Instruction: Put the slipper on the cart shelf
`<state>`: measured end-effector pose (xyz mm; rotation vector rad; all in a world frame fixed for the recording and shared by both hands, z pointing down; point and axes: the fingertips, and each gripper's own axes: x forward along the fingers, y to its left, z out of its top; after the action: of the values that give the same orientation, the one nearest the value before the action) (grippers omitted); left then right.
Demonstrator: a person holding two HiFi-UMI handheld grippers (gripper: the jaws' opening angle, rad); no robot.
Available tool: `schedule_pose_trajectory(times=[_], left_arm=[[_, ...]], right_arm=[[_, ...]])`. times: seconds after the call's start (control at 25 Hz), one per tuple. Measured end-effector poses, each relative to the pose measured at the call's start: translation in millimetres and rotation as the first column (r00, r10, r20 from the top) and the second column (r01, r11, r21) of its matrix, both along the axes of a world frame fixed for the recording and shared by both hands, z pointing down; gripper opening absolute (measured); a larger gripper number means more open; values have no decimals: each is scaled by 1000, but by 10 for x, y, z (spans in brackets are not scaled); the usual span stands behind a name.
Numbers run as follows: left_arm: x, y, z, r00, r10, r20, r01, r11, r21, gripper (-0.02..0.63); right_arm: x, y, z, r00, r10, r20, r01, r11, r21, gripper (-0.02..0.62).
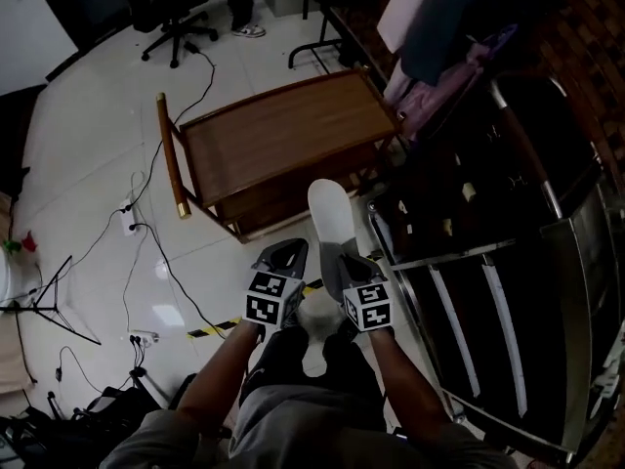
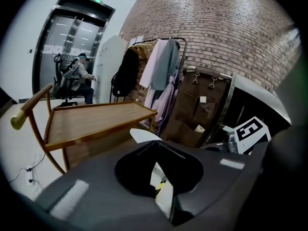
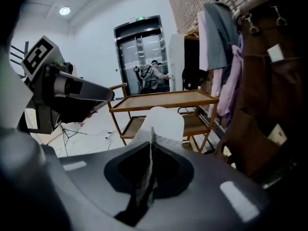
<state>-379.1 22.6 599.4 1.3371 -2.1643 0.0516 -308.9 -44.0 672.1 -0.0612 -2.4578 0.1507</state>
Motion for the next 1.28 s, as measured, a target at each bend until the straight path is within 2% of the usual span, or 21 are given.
schedule_pose_trajectory(times=[0.2,0.48,0.68,0.84,0.96,1.08,1.28], left_arm=[[501,-413,-308,995,99,24,-99,995,16,8],[1248,-770,-710,987,150,61,-153,987,46,8],[1965,-1151,-909,959,270,83,-275,960,52,8],[2551,-1452,-998,919,382,98,-389,919,62,8],[2967,-1677,-1007,881,462,100,-469,881,62,8],[3403,-1902,-1001,833,543,101,-551,832,64,8],[4075,-2200,-1010,747,658,98,-664,746,58,8]], right_arm=[[632,-370,-584,994,77,81,-80,996,32,9],[1515,-644,-1334,967,147,209,-160,986,45,9],[2196,-836,-1690,936,217,277,-239,970,49,9],[2804,-966,-1728,915,293,276,-320,945,59,9],[3253,-1095,-1722,885,376,275,-406,912,59,9],[3745,-1270,-1703,839,470,274,-504,862,63,9],[4553,-1634,-1737,744,609,275,-650,755,89,9]])
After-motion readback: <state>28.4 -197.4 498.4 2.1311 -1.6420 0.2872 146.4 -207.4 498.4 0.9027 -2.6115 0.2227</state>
